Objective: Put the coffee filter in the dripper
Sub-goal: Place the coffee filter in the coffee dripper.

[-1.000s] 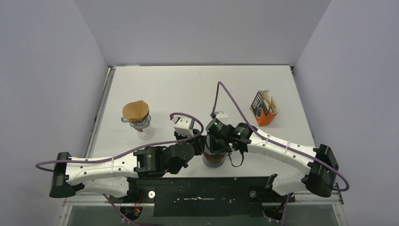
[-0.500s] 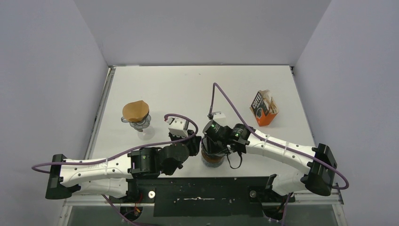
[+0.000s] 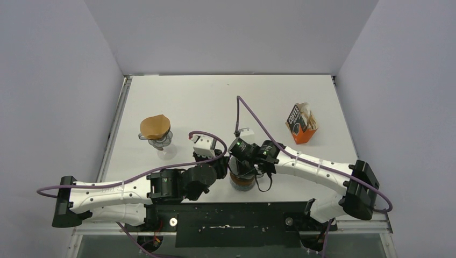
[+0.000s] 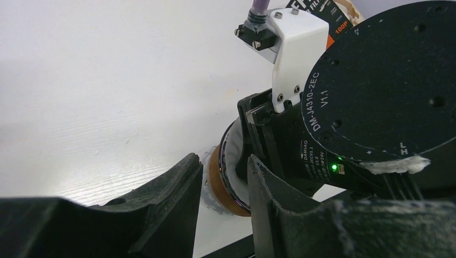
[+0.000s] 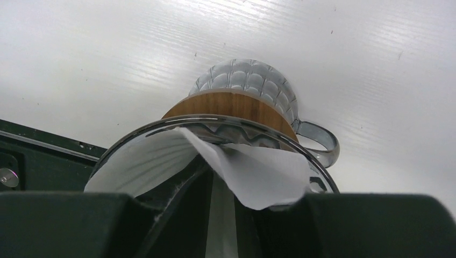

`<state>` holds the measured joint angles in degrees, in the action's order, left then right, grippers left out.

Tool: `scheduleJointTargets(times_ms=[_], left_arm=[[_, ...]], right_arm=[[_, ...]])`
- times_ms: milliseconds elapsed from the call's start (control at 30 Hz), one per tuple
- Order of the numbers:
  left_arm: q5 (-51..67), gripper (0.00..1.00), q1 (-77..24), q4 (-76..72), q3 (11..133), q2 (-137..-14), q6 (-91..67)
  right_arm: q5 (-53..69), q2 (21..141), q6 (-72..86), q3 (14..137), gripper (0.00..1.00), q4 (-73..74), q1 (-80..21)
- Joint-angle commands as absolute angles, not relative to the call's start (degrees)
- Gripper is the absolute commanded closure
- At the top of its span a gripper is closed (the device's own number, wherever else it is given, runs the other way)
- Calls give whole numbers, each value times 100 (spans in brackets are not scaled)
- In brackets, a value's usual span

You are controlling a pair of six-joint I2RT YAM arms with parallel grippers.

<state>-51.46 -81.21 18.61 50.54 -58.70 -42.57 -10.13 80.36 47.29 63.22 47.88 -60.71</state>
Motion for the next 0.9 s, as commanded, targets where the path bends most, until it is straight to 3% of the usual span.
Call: scheduleJointTargets(times_ms=[0,433,500,567,867], left_arm=[[-5225,65,-8082,1696,5080,-5820,-4160],[-5103,65,-8042,1660,5070,-5880,-4114],[-5092,65,-8041,1644,5080,-5894,-4096],[-5070,65,-8037,1635,5082,-5908,-4078],[-4986,65,-8033,1611,5078,-5962,-4061]], right_arm=[[-1084,8210,4736,6379,78,4826,-6141],[-1132,8211,4717,6514,95,4920,-6150],[-1153,8197,4726,6558,92,4957,-6148],[-1175,8171,4753,6613,80,4986,-6157],[-1311,8043,4824,6794,73,5153,-6198]])
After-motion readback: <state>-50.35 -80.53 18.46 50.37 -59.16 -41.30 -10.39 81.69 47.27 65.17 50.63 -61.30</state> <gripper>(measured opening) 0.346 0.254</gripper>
